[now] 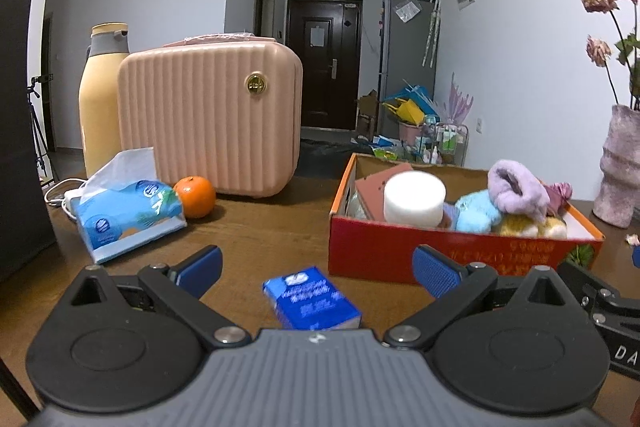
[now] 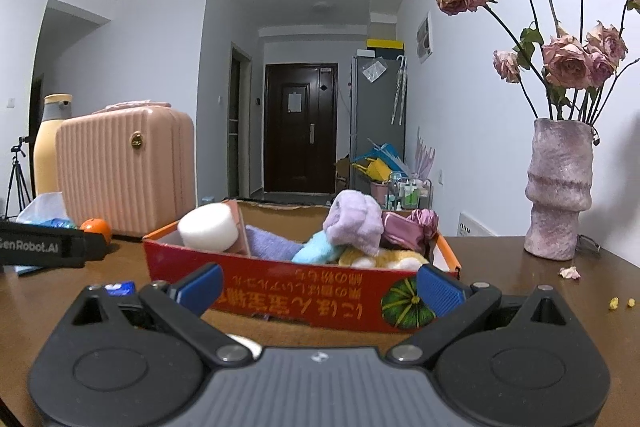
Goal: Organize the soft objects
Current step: 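Withdraw both tools from the box back over the table, then lower the right tool onto the white wedge sponge and close on it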
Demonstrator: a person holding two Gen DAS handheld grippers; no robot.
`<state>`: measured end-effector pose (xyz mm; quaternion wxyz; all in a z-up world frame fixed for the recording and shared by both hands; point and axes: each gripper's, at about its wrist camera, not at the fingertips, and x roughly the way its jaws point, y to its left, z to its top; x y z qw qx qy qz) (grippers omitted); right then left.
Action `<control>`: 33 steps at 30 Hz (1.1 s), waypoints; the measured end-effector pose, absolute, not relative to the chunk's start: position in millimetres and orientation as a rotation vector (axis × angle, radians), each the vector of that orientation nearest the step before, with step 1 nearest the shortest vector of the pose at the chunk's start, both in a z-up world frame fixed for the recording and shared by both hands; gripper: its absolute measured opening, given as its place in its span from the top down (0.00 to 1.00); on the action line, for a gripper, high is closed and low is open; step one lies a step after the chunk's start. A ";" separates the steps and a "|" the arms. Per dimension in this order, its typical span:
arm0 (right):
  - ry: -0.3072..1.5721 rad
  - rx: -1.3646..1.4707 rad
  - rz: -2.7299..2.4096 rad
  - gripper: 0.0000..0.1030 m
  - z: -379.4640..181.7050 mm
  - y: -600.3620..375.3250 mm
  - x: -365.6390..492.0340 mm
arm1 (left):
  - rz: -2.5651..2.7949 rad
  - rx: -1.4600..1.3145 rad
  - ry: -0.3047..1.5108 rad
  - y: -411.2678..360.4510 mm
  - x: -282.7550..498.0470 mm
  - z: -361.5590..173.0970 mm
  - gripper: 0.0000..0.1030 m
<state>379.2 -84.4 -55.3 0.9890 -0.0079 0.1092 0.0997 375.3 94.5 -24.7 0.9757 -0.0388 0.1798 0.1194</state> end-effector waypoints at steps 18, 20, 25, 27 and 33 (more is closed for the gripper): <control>0.363 -0.027 0.261 0.00 -63.8 -70.4 345.2 | 0.196 -0.041 0.451 110.3 327.7 -33.5 0.00; 0.361 -0.033 0.264 0.00 -63.8 -69.0 344.4 | 0.191 -0.045 0.455 111.9 327.0 -33.6 0.00; 0.401 -0.023 0.272 0.00 -65.6 -68.4 352.0 | 0.174 -0.055 0.465 115.5 328.1 -34.2 0.00; 0.423 -0.005 0.276 0.00 -66.9 -67.3 357.7 | 0.172 -0.049 0.467 116.3 329.4 -34.5 0.00; 0.479 -0.004 0.270 0.00 -71.9 -52.0 375.3 | 0.180 -0.046 0.474 127.0 333.7 -36.3 0.00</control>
